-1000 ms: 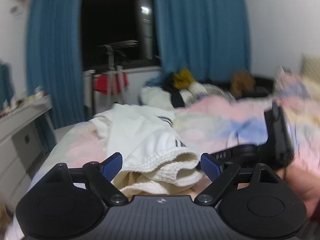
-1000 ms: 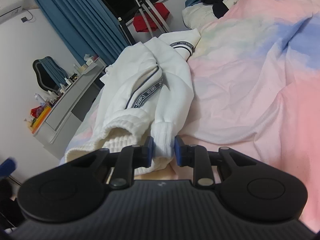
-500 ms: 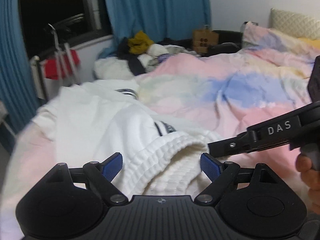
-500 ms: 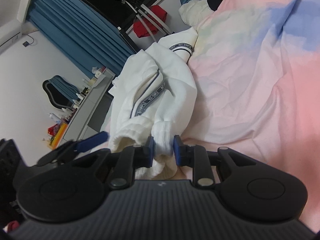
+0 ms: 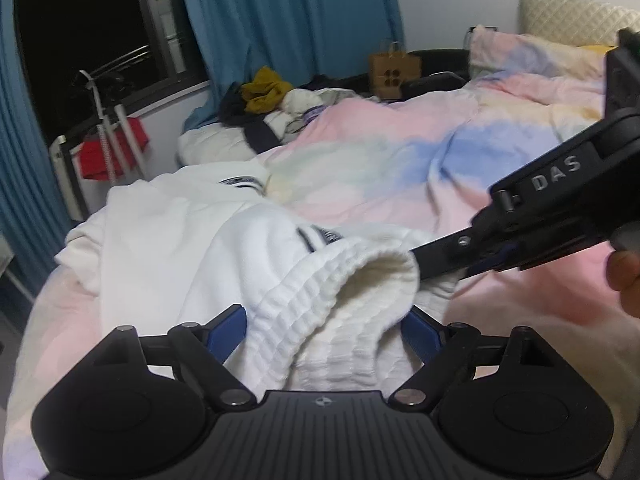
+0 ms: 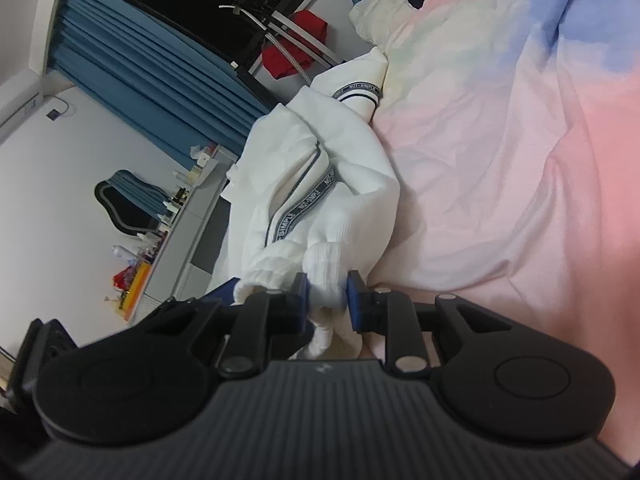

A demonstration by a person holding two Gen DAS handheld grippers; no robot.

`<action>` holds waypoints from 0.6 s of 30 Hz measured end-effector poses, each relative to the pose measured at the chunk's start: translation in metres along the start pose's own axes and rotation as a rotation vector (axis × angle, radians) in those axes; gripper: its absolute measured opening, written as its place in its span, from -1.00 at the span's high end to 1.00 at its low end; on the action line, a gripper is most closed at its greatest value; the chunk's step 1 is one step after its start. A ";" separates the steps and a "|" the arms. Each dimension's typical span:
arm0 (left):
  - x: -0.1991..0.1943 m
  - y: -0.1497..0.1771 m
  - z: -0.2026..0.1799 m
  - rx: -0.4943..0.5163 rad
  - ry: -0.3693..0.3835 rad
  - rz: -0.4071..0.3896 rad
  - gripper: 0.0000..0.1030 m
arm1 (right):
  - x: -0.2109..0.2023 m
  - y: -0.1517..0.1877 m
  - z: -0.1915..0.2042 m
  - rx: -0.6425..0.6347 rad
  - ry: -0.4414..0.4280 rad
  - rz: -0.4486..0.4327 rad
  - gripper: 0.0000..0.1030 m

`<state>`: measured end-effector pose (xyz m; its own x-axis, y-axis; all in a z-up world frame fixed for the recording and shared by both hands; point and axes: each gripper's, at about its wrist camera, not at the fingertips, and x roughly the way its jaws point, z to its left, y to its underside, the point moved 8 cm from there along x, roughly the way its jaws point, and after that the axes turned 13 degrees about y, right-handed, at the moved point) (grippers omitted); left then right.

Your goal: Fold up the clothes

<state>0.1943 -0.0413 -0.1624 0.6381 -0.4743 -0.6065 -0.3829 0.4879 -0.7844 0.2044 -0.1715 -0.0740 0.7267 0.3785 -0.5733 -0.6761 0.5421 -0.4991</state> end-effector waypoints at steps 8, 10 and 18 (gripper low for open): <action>-0.029 0.001 0.062 -0.379 -0.087 -0.109 0.35 | 0.000 0.011 0.008 -0.062 0.024 0.025 0.55; -0.043 0.001 0.075 -0.487 -0.076 -0.150 0.42 | -0.001 0.019 0.018 -0.104 0.012 0.038 0.55; -0.081 0.030 0.096 -0.740 -0.016 -0.176 0.32 | -0.002 0.037 0.038 -0.198 -0.005 0.078 0.55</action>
<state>0.1950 0.0827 -0.1245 0.7384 -0.4864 -0.4671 -0.6194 -0.2152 -0.7550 0.1822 -0.1237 -0.0668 0.6712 0.4179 -0.6123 -0.7410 0.3531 -0.5713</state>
